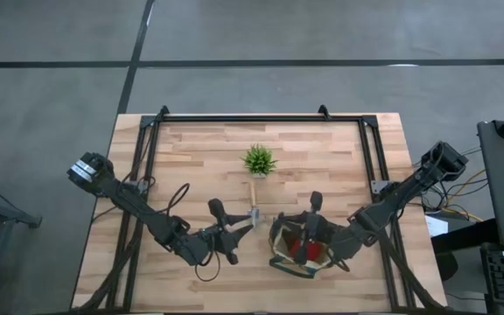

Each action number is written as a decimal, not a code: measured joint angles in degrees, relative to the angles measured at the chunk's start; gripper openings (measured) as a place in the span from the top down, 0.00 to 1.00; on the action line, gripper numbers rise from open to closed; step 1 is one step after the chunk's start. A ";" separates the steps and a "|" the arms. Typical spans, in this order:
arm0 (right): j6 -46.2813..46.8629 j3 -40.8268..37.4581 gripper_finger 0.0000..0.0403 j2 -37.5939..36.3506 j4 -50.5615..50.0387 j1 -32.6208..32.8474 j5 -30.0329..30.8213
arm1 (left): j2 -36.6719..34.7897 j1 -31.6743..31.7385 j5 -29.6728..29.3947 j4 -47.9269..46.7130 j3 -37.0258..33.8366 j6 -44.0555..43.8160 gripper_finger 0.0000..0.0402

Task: Pick & Place Garden tools in Gardening bag
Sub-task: Put the brown trowel into the green gardening bag

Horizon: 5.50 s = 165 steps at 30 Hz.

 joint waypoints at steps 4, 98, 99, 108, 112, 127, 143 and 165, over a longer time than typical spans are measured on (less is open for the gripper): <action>-0.73 0.00 0.98 -0.23 -0.26 0.07 -0.41 | 0.00 0.00 -0.03 0.00 0.00 -0.10 0.62; -0.12 -1.69 0.98 -1.18 -1.79 0.15 -7.61 | 15.91 19.17 21.35 -13.36 -7.18 -16.36 0.99; -0.10 -1.73 0.98 -1.18 -1.83 0.15 -7.61 | 14.84 18.91 21.01 -14.77 -7.45 -16.42 0.99; -0.56 -1.73 0.98 -1.15 -1.97 0.16 -7.61 | 3.13 15.64 21.03 -14.88 -8.60 -17.33 0.99; -3.23 -1.73 0.98 -1.15 -1.82 0.56 -7.86 | -1.25 14.45 21.31 -9.86 -9.40 -21.19 1.00; -20.79 -1.73 0.98 -0.30 -3.77 2.16 -15.68 | -9.68 15.54 42.74 8.42 -10.80 -47.23 1.00; -60.89 16.81 0.92 23.57 -3.70 5.20 22.77 | -9.66 15.52 47.33 12.46 -10.82 -50.68 1.00; -68.53 26.56 0.70 31.44 -8.17 4.36 33.54 | -9.66 14.61 49.28 15.04 -11.22 -50.87 0.99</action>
